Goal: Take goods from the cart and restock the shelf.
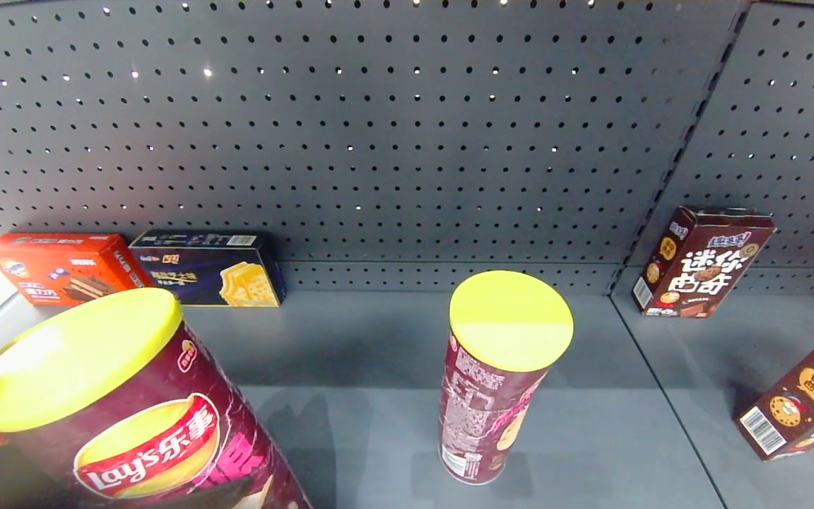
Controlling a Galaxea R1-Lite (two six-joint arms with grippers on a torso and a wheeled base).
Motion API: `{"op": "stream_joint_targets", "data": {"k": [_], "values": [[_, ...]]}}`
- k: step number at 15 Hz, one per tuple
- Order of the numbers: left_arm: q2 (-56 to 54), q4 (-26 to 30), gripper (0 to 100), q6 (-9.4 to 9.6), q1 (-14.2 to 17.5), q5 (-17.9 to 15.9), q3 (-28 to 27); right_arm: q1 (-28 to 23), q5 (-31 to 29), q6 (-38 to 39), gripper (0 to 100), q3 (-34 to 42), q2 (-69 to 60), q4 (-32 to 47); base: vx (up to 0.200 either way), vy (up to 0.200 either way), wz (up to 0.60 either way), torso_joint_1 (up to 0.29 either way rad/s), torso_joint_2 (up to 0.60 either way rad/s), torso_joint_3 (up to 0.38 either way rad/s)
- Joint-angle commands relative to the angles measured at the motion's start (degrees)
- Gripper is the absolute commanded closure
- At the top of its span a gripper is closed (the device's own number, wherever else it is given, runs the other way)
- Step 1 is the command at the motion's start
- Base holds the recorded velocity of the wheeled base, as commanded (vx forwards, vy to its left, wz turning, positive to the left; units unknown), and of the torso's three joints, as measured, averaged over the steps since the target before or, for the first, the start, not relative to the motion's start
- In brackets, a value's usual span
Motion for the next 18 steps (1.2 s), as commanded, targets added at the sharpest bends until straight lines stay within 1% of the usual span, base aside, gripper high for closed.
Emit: {"op": "stream_joint_targets", "data": {"k": [1, 4, 5, 6, 7, 8, 9, 10, 12, 13, 15, 17, 18], "values": [[-0.1, 0.0, 100, 0.04, 0.8, 0.0, 0.9, -2.2, 0.3, 0.0, 0, 5.2, -9.6, 5.4, 0.000, 0.000, 0.00, 0.000, 0.00, 0.000], [-0.3, -0.1, 100, 0.30, 1.1, 0.0, 1.6, -1.9, 0.8, -0.1, 0, 11.8, -19.0, 13.9, 0.000, 0.000, 0.00, 0.000, 0.00, 0.000], [-0.5, -0.1, 100, 0.30, 1.1, 0.1, 1.8, -1.8, 1.1, -0.1, 0, 17.5, -25.6, 17.6, 0.000, 0.000, 0.00, 0.000, 0.00, 0.000], [-0.7, 0.0, 100, 0.30, 1.1, 0.1, 1.8, -1.8, 2.2, 1.7, 0, 22.0, -26.5, 15.5, 0.000, 0.000, 0.00, 0.000, 0.00, 0.000], [-0.8, 0.0, 100, 0.30, 1.1, 0.1, 1.8, -1.8, 2.8, 2.0, 0, 22.0, -26.4, 14.8, 0.000, 0.000, 0.00, 0.000, 0.00, 0.000], [-1.4, 0.0, 100, 0.22, 1.1, 0.0, 2.4, -1.8, 7.3, 2.2, 0, 22.0, -26.4, 14.8, 0.000, 0.000, 0.00, 0.000, 0.00, 0.000], [-1.5, 0.0, 100, 0.22, 1.2, 0.0, 2.9, -1.8, 9.8, 2.2, 0, 22.0, -26.4, 15.3, 0.000, 0.000, 0.00, 0.000, 0.00, 0.000], [-2.1, -0.1, 100, 0.22, 1.1, 0.1, 3.7, -1.8, 13.3, 1.7, 0, 22.0, -26.4, 17.7, 0.000, 0.000, 0.00, 0.000, 0.00, 0.000], [-2.3, 0.0, 100, 0.22, 1.1, 0.1, 4.0, -1.8, 17.3, 1.1, 0, 22.0, -26.4, 18.4, 0.000, 0.000, 0.00, 0.000, 0.00, 0.000], [-2.5, 0.0, 100, 0.22, 1.1, 0.0, 4.1, -1.8, 22.1, 1.1, 0, 21.9, -26.4, 18.4, 0.000, 0.000, 0.00, 0.000, 0.00, 0.000], [-2.5, -0.1, 100, 0.22, 1.1, 0.0, 4.2, -1.8, 38.3, 2.1, 0, 22.0, -26.4, 18.4, 0.000, 0.000, 0.00, 0.000, 0.00, 0.000], [-2.5, 0.0, 100, 0.22, 1.1, 0.0, 4.2, -1.8, 38.9, 2.3, 0, 22.0, -26.4, 18.4, 0.000, 0.000, 0.00, 0.000, 0.00, 0.000], [-2.5, 0.0, 100, 0.22, 1.1, 0.0, 4.3, -1.8, 38.9, 3.8, 0, 22.0, -26.4, 18.4, 0.000, 0.000, 0.00, 0.000, 0.00, 0.000]]}}
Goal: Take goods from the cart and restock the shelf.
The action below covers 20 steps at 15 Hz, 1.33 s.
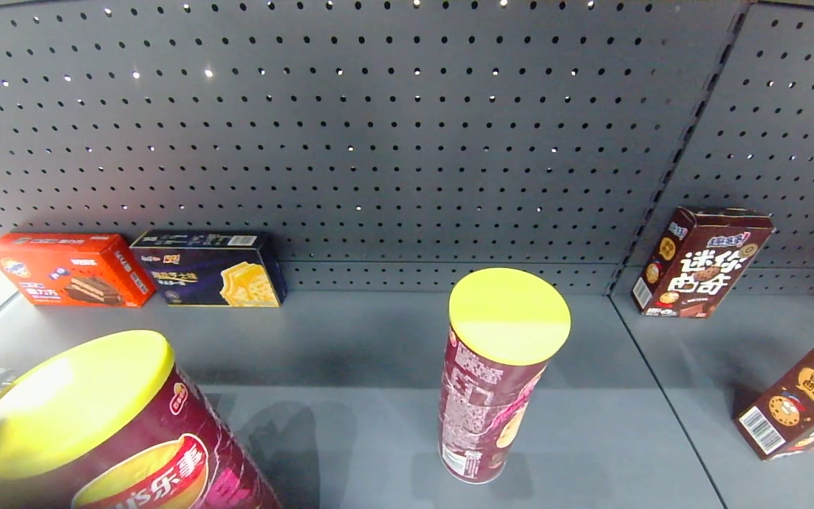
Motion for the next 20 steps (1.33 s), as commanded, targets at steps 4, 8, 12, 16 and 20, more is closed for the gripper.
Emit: {"op": "stream_joint_targets", "data": {"k": [4, 8, 12, 16, 20], "values": [[-0.1, -0.1, 100, 0.01, -0.1, 0.0, 1.4, 0.0, -3.7, 3.7, 0, 0.0, 0.4, 3.5, 0.000, 0.000, 0.00, 0.000, 0.00, 0.000], [-0.8, -0.1, 100, -0.08, -0.1, 0.0, 1.2, 0.0, -3.7, 3.8, 0, 0.0, 0.4, 3.5, 0.000, 0.000, 0.00, 0.000, 0.00, 0.000], [-0.4, 0.0, 100, 0.01, -0.4, -0.1, -3.1, 0.0, -3.7, 3.8, 0, 0.0, 0.3, 3.5, 0.000, 0.000, 0.00, 0.000, 0.00, 0.000], [2.5, 0.8, 100, 0.10, -2.4, 0.9, -9.0, 0.0, -3.7, 3.8, 0, 0.0, 0.3, 3.5, 0.000, 0.000, 0.00, 0.000, 0.00, 0.000], [7.9, 1.1, 100, 0.45, -4.0, 0.5, -14.1, 0.0, -3.7, 3.8, 0, 0.0, 0.3, 3.5, 0.000, 0.000, 0.00, 0.000, 0.00, 0.000]]}}
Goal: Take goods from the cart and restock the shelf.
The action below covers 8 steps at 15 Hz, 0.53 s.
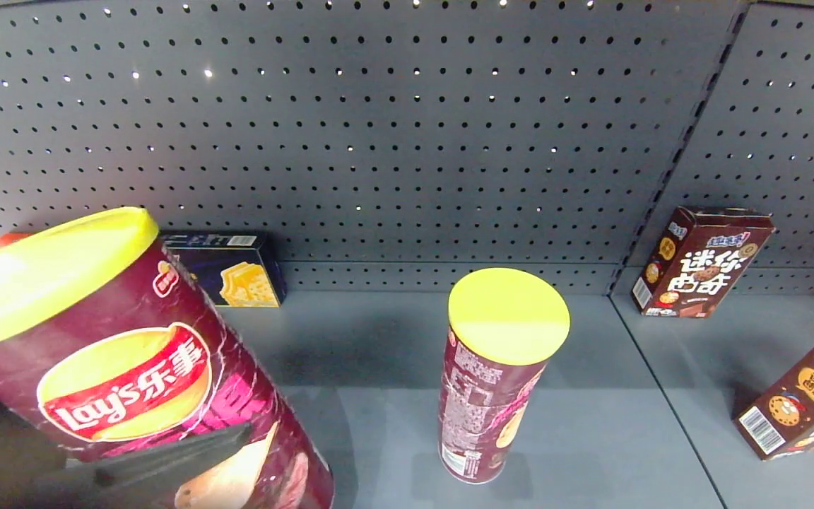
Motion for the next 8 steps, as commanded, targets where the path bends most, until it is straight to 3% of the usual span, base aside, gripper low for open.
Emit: {"op": "stream_joint_targets", "data": {"k": [1, 2, 3, 4, 6, 8], "values": [[5.4, -0.1, 100, -0.03, -0.5, 0.1, -3.7, 0.0, 0.0, 0.0, 0, 0.0, 0.3, 0.0, 0.000, 0.000, 0.00, 0.000, 0.00, 0.000], [6.9, -0.1, 100, 0.59, -1.4, 0.3, -5.3, 0.0, 0.0, 0.0, 0, 0.0, 0.3, 0.0, 0.000, 0.000, 0.00, 0.000, 0.00, 0.000], [8.5, 0.0, 100, 2.87, -1.6, 1.3, -6.5, 0.0, 0.0, 0.0, 0, 0.0, 0.2, 0.0, 0.000, 0.000, 0.00, 0.000, 0.00, 0.000], [9.9, -0.2, 100, 3.58, -1.7, 2.1, -6.5, 0.0, 0.0, 0.0, 0, 0.0, 0.3, 0.0, 0.000, 0.000, 0.00, 0.000, 0.00, 0.000], [14.9, -1.1, 100, 3.75, -1.5, 2.8, -7.2, 0.0, 0.0, 0.0, 0, 0.0, 0.3, 0.0, 0.000, 0.000, 0.00, 0.000, 0.00, 0.000], [20.2, -2.5, 100, 4.28, 0.1, 2.7, -11.9, 0.0, 0.0, 0.0, 0, 0.0, 0.2, 0.0, 0.000, 0.000, 0.00, 0.000, 0.00, 0.000]]}}
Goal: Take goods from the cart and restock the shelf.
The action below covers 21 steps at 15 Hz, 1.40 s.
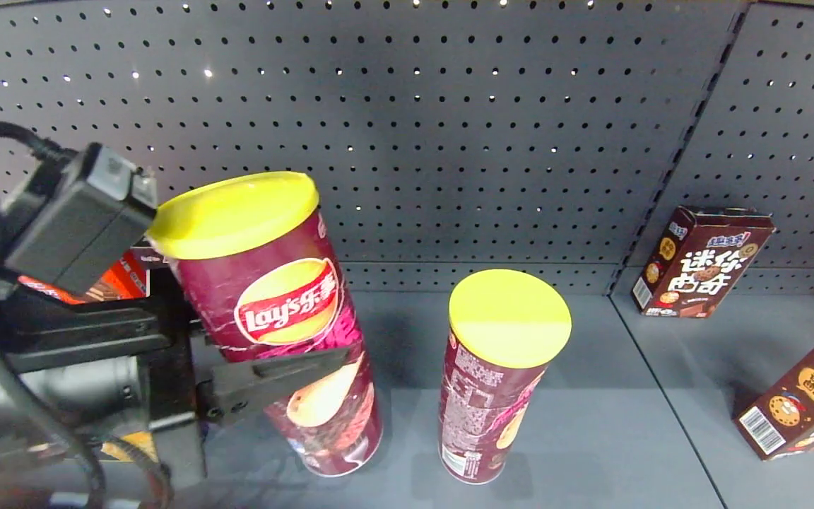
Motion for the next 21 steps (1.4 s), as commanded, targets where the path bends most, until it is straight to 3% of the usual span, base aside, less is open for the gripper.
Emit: {"op": "stream_joint_targets", "data": {"k": [1, 3, 4, 5, 6, 7, 21], "values": [[8.8, -1.3, 100, 0.52, 1.8, -0.3, -6.2, 0.0, 0.0, 0.0, 0, 0.0, 0.1, 0.0, 0.000, 0.000, 0.00, 0.000, 0.00, 0.000], [12.3, -1.3, 100, 0.87, 2.6, -1.2, -10.7, 0.0, 0.0, 0.0, 0, 0.0, 0.2, 0.0, 0.000, 0.000, 0.00, 0.000, 0.00, 0.000], [13.6, -1.3, 100, 2.02, 3.1, -2.0, -11.8, 0.0, 0.0, 0.0, 0, 0.0, 0.2, 0.0, 0.000, 0.000, 0.00, 0.000, 0.00, 0.000], [15.9, -1.6, 100, 5.53, 4.8, -4.2, -12.9, 0.0, 0.0, 0.0, 0, 0.0, 0.2, 0.0, 0.000, 0.000, 0.00, 0.000, 0.00, 0.000], [17.4, -1.7, 100, 7.64, 6.2, -5.9, -13.3, 0.0, 0.0, 0.0, 0, 0.0, 0.2, 0.0, 0.000, 0.000, 0.00, 0.000, 0.00, 0.000], [19.3, -1.7, 100, 8.61, 6.7, -6.6, -14.7, 0.0, 0.0, 0.0, 0, 0.0, 0.2, 0.0, 0.000, 0.000, 0.00, 0.000, 0.00, 0.000], [33.7, -1.7, 100, 8.78, 6.1, -6.8, -29.2, 0.0, 0.0, 0.0, 0, 0.0, 0.2, 0.0, 0.000, 0.000, 0.00, 0.000, 0.00, 0.000]]}}
